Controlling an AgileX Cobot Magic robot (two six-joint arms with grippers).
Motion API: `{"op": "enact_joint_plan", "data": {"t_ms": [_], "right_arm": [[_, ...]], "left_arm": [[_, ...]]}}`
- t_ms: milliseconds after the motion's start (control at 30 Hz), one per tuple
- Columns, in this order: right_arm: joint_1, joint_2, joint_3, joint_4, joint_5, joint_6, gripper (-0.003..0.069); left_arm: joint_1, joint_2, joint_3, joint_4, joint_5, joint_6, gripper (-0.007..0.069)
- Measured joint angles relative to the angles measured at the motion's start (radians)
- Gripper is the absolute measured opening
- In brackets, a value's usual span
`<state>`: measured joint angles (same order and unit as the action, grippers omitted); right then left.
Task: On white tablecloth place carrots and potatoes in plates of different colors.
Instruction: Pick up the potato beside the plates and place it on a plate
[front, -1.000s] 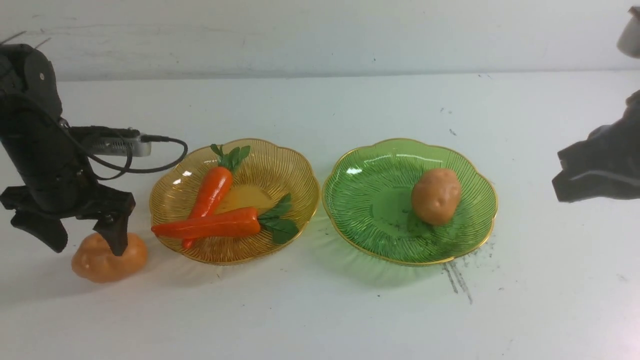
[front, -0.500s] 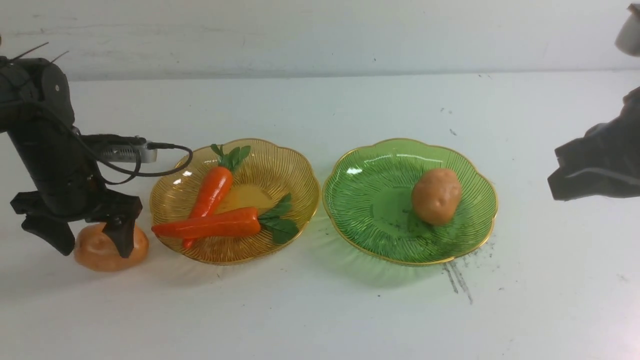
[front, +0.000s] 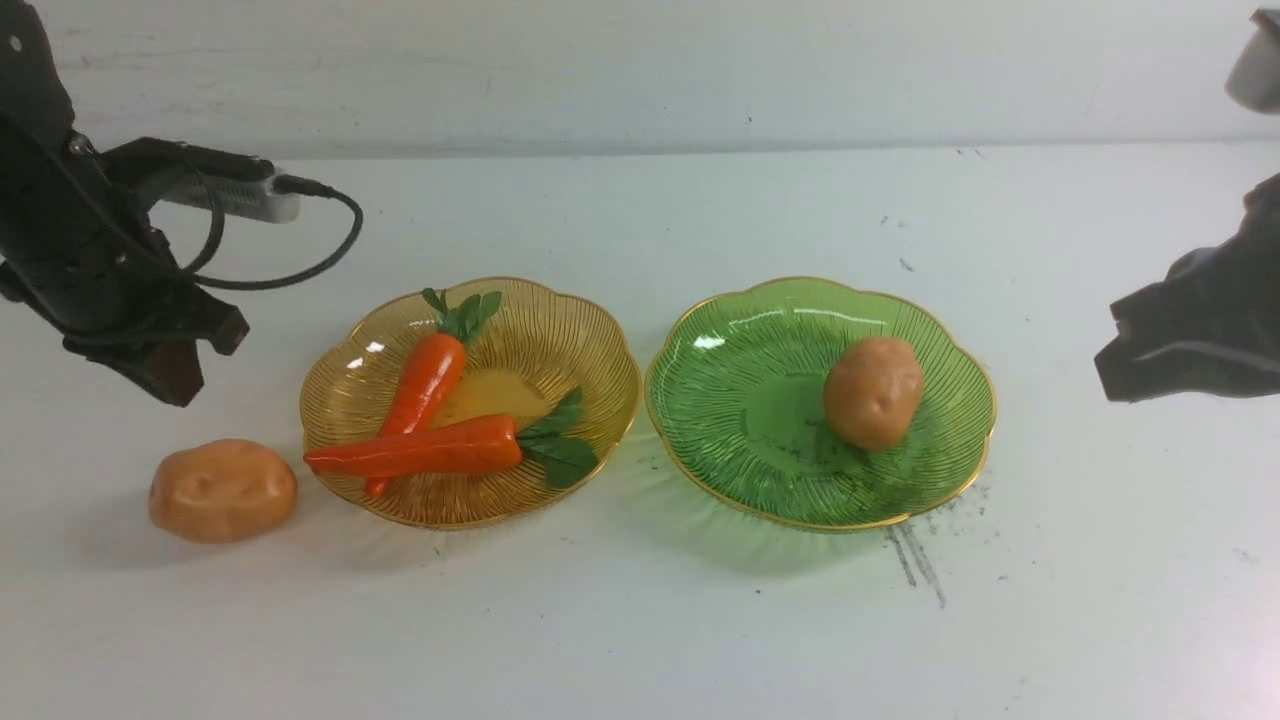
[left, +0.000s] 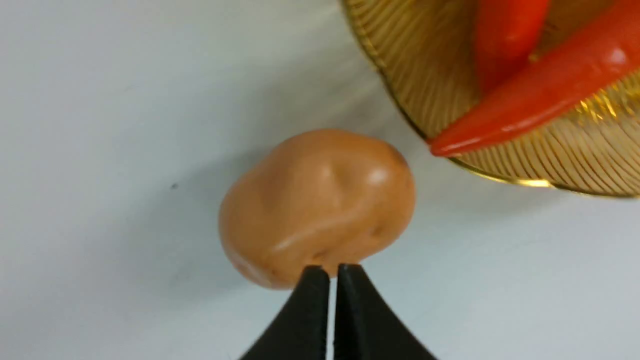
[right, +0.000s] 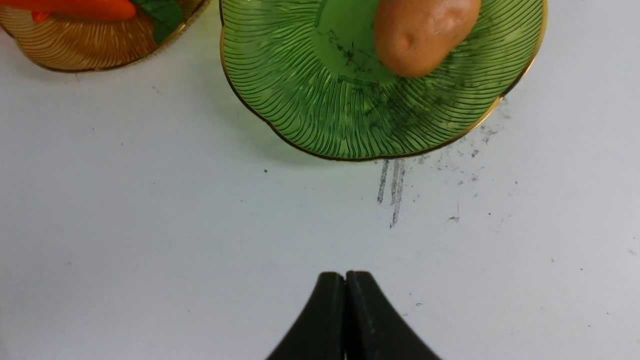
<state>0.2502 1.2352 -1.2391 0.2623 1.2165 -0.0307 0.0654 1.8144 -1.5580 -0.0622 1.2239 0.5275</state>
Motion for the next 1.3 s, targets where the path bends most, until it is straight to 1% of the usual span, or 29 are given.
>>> {"op": "enact_joint_plan", "data": {"t_ms": [33, 67, 100, 133, 200, 267, 300, 367, 500, 633, 733, 833, 933, 1000, 1067, 1100, 1133, 1167, 1300], "right_arm": [[0.0, 0.0, 0.0, 0.0, 0.0, -0.001, -0.0015], [0.0, 0.0, 0.0, 0.0, 0.0, -0.003, -0.0015], [0.0, 0.0, 0.0, 0.001, 0.0, -0.004, -0.0015], [0.0, 0.0, 0.0, 0.001, 0.0, -0.005, -0.0015], [0.0, 0.0, 0.0, 0.001, 0.0, -0.013, -0.0015], [0.0, 0.0, 0.0, 0.001, -0.002, -0.015, -0.0015], [0.0, 0.0, 0.0, 0.001, -0.006, -0.015, -0.0015], [0.0, 0.0, 0.0, 0.001, -0.015, -0.017, -0.0015], [0.0, 0.0, 0.0, 0.001, -0.017, -0.018, -0.0015], [0.0, 0.0, 0.0, 0.001, -0.019, -0.019, -0.0015], [0.0, 0.0, 0.0, 0.001, -0.02, -0.019, -0.0015], [0.0, 0.0, 0.0, 0.001, -0.02, -0.019, -0.0015], [0.0, 0.0, 0.0, 0.001, -0.022, -0.019, -0.0015], [0.0, 0.0, 0.0, 0.001, -0.022, -0.019, -0.0015], [0.0, 0.0, 0.0, 0.001, -0.022, -0.019, -0.0015], [0.0, 0.0, 0.0, 0.001, -0.022, -0.019, -0.0015], [0.0, 0.0, 0.0, 0.001, -0.022, -0.019, -0.0015], [0.0, 0.0, 0.0, 0.001, -0.022, -0.019, -0.0015], [0.0, 0.0, 0.0, 0.001, -0.023, -0.019, -0.0015]], "left_arm": [[0.0, 0.0, 0.0, -0.004, 0.0, 0.0, -0.0001], [0.0, 0.0, 0.001, -0.03, 0.0, 0.163, -0.0003], [0.0, 0.002, 0.003, -0.049, 0.0, 0.298, -0.0003], [0.0, 0.003, 0.004, -0.062, 0.0, 0.364, -0.0003], [0.0, 0.008, 0.006, -0.08, 0.0, 0.557, -0.0003], [0.0, 0.011, 0.008, -0.088, 0.0, 0.679, -0.0003], [0.0, 0.011, 0.008, -0.088, 0.0, 0.708, -0.0003], [0.0, 0.011, 0.008, -0.088, 0.0, 0.719, -0.0002], [0.0, 0.011, 0.008, -0.105, 0.0, 0.658, 0.0023], [0.0, 0.011, 0.008, -0.116, 0.0, 0.596, 0.0078], [0.0, 0.011, 0.008, -0.104, 0.0, 0.574, 0.0143], [0.0, 0.011, 0.008, -0.097, 0.0, 0.559, 0.0241], [0.0, 0.011, 0.008, -0.074, 0.0, 0.503, 0.0435], [0.0, 0.013, 0.008, -0.058, 0.0, 0.488, 0.0515], [0.0, 0.025, 0.008, -0.031, -0.001, 0.482, 0.0629], [0.0, 0.027, 0.008, -0.029, -0.002, 0.482, 0.0635], [0.0, 0.04, 0.008, -0.017, -0.002, 0.482, 0.0665], [0.0, 0.051, 0.008, -0.01, -0.002, 0.482, 0.0676], [0.0, 0.088, 0.008, -0.005, -0.01, 0.482, 0.0683]]}}
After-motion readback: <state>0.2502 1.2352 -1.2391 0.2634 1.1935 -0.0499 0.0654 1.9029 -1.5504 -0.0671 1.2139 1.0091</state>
